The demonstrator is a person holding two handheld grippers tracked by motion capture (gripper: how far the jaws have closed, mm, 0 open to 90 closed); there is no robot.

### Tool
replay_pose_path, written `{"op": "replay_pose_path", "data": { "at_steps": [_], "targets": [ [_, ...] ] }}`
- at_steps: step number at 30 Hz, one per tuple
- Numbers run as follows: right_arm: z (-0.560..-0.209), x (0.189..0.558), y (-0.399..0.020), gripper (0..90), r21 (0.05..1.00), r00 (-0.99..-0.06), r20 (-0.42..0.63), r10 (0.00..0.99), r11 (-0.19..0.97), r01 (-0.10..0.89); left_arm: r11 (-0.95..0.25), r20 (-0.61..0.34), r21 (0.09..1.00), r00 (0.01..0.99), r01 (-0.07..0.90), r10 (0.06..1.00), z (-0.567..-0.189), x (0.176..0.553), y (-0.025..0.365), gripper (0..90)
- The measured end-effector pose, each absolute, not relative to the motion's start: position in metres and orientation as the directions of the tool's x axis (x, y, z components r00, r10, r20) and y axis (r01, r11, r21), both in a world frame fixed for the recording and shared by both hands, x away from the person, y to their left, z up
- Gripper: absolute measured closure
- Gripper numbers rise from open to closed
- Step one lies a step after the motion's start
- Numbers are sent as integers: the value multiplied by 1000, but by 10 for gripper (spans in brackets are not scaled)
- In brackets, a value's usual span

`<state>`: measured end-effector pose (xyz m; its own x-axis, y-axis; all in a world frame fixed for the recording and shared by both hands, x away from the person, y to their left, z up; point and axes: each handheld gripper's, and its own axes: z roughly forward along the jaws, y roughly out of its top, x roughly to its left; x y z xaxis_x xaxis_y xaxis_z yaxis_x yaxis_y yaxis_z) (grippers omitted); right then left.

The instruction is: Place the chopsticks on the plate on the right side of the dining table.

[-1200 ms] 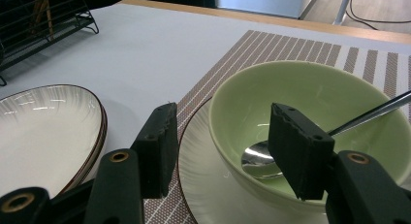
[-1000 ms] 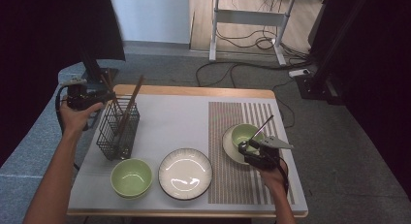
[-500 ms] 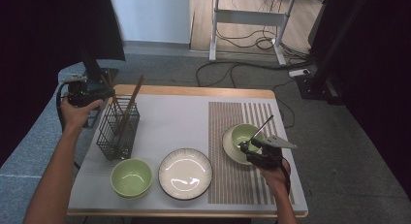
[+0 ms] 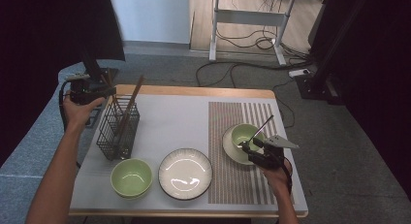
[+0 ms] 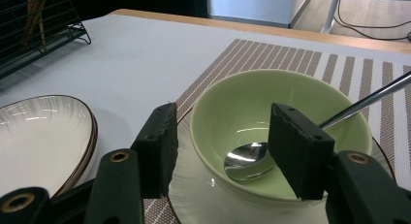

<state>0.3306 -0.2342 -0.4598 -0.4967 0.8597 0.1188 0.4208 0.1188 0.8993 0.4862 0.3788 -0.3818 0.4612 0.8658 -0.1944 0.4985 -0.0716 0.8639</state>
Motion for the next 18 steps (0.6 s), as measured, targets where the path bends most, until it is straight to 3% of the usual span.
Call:
{"op": "replay_pose_path", "data": {
  "at_steps": [18],
  "targets": [
    [-464,334,-234,444,892,-494,116,862,128,433,-80,-197,850,456,521,868,-388,499,381,573]
  ]
}}
